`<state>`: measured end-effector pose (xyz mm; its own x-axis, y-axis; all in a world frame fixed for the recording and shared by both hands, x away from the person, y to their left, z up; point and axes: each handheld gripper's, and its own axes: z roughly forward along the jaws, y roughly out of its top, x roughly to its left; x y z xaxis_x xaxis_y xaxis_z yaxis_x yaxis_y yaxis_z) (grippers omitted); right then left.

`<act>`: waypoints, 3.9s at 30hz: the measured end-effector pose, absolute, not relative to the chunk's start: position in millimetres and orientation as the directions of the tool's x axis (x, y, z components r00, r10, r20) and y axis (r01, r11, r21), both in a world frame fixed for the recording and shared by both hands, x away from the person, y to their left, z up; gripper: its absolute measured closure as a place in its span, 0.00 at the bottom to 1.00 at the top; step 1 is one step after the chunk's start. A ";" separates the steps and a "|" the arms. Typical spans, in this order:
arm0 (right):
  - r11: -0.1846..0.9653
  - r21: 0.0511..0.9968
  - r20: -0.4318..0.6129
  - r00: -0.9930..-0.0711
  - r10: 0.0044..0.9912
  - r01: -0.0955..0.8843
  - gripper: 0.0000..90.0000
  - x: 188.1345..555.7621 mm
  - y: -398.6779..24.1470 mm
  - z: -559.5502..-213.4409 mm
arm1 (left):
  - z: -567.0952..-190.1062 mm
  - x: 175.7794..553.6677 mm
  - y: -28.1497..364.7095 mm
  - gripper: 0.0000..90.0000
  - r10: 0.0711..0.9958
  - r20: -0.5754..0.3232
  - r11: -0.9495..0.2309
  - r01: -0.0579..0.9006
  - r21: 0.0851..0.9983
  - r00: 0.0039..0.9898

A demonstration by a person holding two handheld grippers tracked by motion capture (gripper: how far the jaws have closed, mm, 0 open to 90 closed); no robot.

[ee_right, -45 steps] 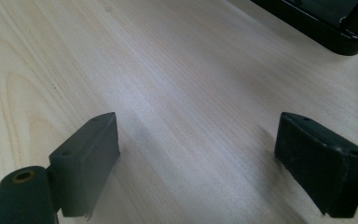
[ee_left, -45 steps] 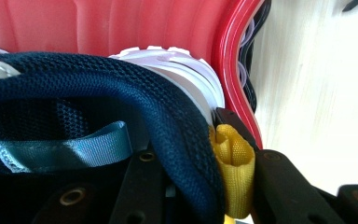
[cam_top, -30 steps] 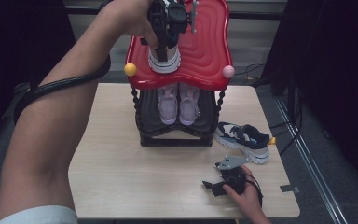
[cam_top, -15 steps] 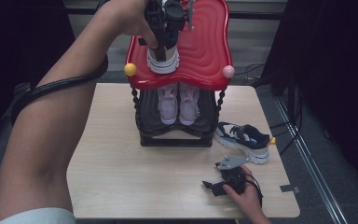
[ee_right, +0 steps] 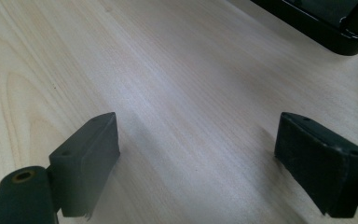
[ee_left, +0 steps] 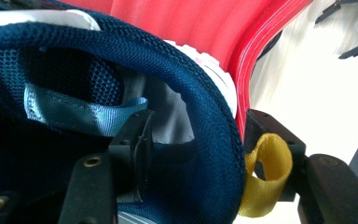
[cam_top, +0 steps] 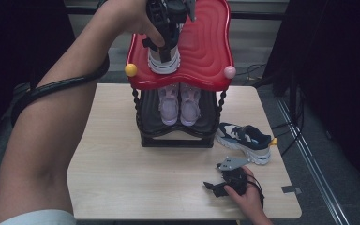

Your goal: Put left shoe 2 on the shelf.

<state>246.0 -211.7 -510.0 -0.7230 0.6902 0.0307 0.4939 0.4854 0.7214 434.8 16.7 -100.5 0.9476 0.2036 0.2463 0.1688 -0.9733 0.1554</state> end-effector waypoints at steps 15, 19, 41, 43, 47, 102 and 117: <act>0.485 0.721 0.032 -0.723 0.691 0.495 0.15 245.9 -211.7 -510.0 | -95.4 430.8 16.3 0.34 0.280 0.202 -0.954 0.249 0.168 0.939; 0.485 0.721 0.032 -0.723 0.690 0.495 0.15 245.9 -211.7 -510.0 | -91.2 428.7 17.4 0.32 0.297 0.200 -0.947 0.262 0.184 0.934; 0.485 0.722 0.030 -0.723 0.690 0.493 0.15 246.0 -211.7 -510.1 | -75.1 419.2 36.4 0.30 0.360 0.164 -0.925 0.327 0.195 0.919; 0.485 0.721 0.032 -0.723 0.691 0.495 0.15 245.9 -211.7 -510.0 | -74.3 418.5 39.2 0.29 0.364 0.167 -0.923 0.332 0.193 0.916; 0.483 0.723 0.032 -0.722 0.691 0.495 0.15 245.9 -211.5 -510.2 | -74.8 416.9 44.0 0.30 0.370 0.156 -0.921 0.340 0.192 0.916; 0.484 0.722 0.030 -0.722 0.692 0.494 0.15 245.8 -211.5 -510.2 | -120.7 396.4 123.8 0.31 0.473 0.056 -0.874 0.461 0.155 0.879; 0.486 0.721 0.030 -0.722 0.691 0.495 0.15 245.8 -211.6 -510.0 | -142.8 394.8 137.7 0.31 0.490 0.031 -0.863 0.481 0.153 0.871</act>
<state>245.8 -211.6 -510.0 -0.7219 0.6914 0.0295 0.4946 0.4857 0.7207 394.8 137.7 -142.8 0.8709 0.4904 0.0307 0.4808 -0.8634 0.1527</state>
